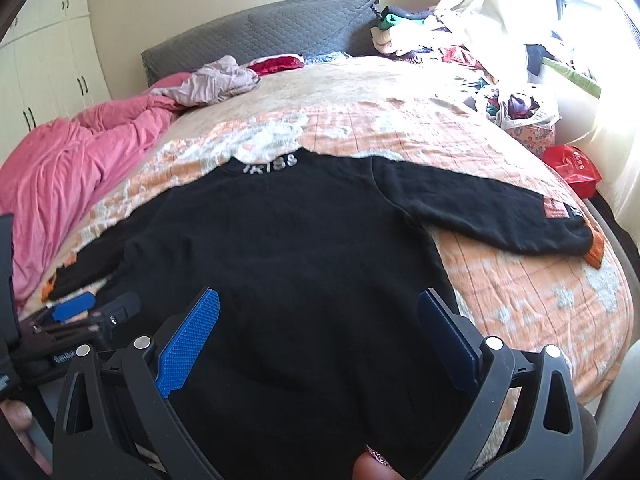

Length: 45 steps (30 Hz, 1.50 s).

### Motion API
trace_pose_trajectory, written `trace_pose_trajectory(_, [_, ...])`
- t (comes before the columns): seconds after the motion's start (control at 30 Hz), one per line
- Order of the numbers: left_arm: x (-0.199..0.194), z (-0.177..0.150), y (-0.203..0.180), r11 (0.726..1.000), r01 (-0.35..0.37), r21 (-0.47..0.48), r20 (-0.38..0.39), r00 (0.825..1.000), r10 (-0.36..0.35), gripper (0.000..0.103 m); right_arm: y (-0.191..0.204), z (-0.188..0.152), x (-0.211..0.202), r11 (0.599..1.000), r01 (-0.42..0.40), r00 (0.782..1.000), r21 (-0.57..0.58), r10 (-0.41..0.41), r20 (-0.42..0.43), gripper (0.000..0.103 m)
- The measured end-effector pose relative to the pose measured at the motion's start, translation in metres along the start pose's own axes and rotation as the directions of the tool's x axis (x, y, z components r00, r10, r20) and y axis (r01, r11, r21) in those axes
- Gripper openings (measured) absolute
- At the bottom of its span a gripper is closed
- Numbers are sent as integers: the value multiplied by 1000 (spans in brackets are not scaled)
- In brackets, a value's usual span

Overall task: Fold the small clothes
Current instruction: 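Move the right gripper to the orange-cuffed sleeve end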

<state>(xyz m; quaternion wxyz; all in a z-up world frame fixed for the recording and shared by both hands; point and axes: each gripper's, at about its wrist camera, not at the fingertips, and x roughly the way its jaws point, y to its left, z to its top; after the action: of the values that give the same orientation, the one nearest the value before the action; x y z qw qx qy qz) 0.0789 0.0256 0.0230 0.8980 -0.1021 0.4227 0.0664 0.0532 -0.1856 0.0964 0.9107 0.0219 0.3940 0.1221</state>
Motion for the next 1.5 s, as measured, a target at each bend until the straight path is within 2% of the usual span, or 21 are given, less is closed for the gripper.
trace_pose_trajectory(0.53, [15,52,-7,1000,-4,-17,25,1000,4,95,-5,67,18,999,-5,999,35,3,46,99])
trace_pose_trajectory(0.83, [26,83,-18,1000,-9,-13,39,999,10,95,-15,92,28,997,-17,997,72,12,72,99])
trace_pose_trajectory(1.13, [50,101,-33,1000,18,-12,17,1000,-18,95,-56,106,41,985,-12,996,173,-3,87,99])
trace_pose_trajectory(1.5, [85,103,-50,1000,17,-7,-29,999,-17,95,-116,94,65,953,76,994,292,-95,53,99])
